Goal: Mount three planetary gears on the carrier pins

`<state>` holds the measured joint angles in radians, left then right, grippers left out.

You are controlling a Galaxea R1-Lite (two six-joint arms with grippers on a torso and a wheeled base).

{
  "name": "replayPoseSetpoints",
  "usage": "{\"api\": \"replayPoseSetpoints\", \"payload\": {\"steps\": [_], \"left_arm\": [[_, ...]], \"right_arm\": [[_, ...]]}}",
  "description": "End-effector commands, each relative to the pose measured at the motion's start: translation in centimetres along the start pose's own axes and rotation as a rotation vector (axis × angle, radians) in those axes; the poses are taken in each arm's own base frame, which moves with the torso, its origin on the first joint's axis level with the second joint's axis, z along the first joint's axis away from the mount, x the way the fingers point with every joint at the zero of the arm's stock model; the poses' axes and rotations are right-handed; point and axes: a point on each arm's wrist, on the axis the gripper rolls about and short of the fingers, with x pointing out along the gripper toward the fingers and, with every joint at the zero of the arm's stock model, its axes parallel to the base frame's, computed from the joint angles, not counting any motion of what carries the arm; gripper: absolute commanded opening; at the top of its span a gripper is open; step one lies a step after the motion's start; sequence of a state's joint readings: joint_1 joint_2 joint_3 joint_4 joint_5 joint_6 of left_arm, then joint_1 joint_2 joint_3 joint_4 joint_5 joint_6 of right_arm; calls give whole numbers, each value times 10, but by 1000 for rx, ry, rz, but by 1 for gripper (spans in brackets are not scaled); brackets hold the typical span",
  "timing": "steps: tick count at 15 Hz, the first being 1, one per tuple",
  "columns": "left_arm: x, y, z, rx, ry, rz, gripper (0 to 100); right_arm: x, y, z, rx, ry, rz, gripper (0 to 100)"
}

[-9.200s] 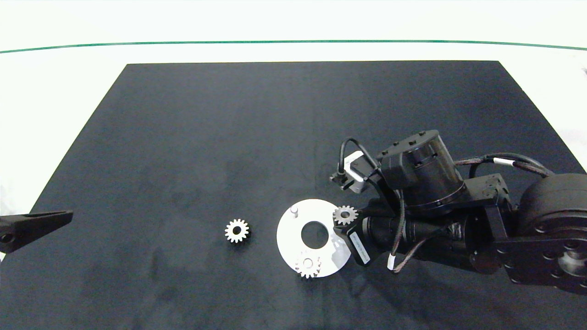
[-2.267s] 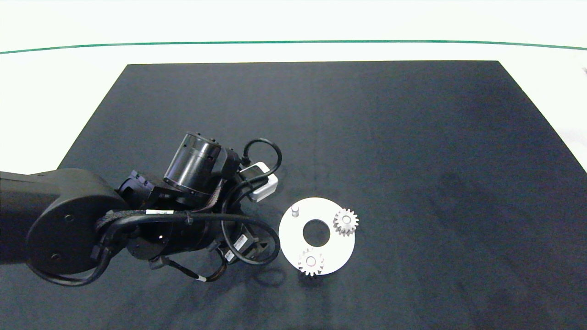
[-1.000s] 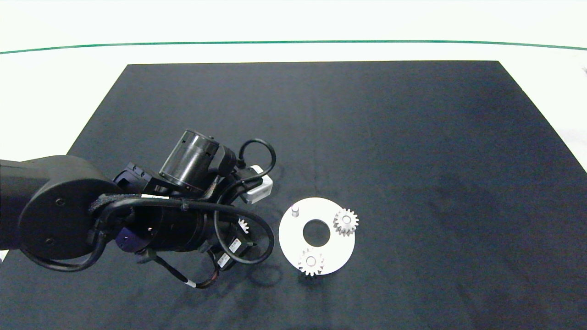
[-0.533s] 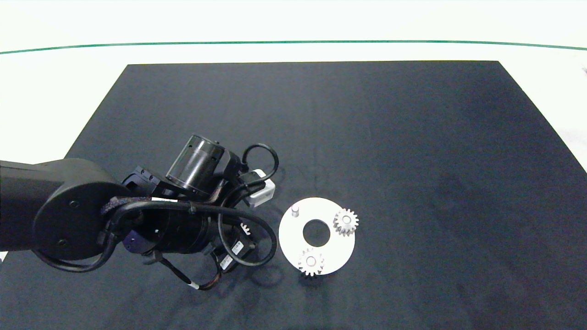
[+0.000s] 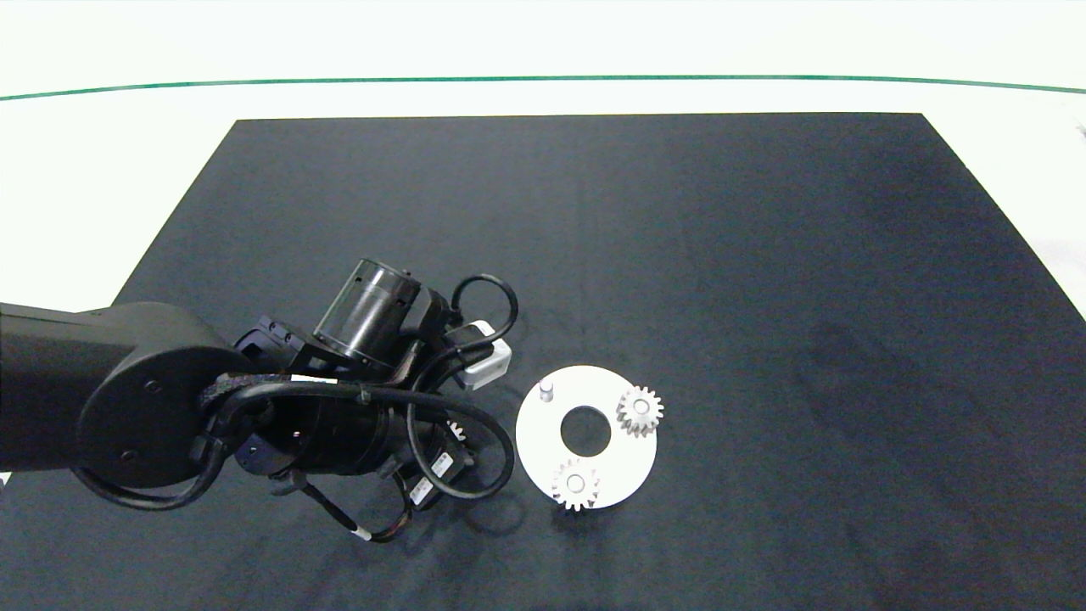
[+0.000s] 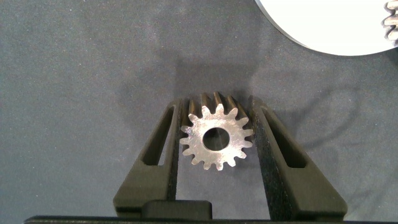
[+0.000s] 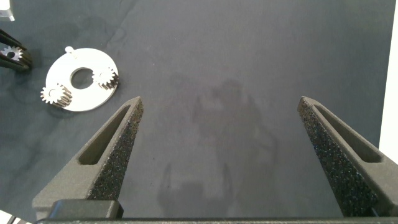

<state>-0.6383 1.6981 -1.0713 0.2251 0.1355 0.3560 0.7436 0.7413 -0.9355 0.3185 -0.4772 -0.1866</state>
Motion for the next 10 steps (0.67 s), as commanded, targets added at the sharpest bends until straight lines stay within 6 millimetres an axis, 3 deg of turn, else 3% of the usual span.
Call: {"api": "replayPoseSetpoints", "payload": {"steps": [1, 7, 10], "left_arm": [[-9, 4, 12, 5, -46, 19, 26], [-50, 3, 61, 42, -136, -5, 19], [-54, -21, 74, 76, -159, -61, 19]], "right_arm": [[0, 0, 0, -3, 2, -2, 100], [-1, -1, 0, -1, -2, -5, 100], [-1, -1, 0, -4, -2, -3, 100]]}}
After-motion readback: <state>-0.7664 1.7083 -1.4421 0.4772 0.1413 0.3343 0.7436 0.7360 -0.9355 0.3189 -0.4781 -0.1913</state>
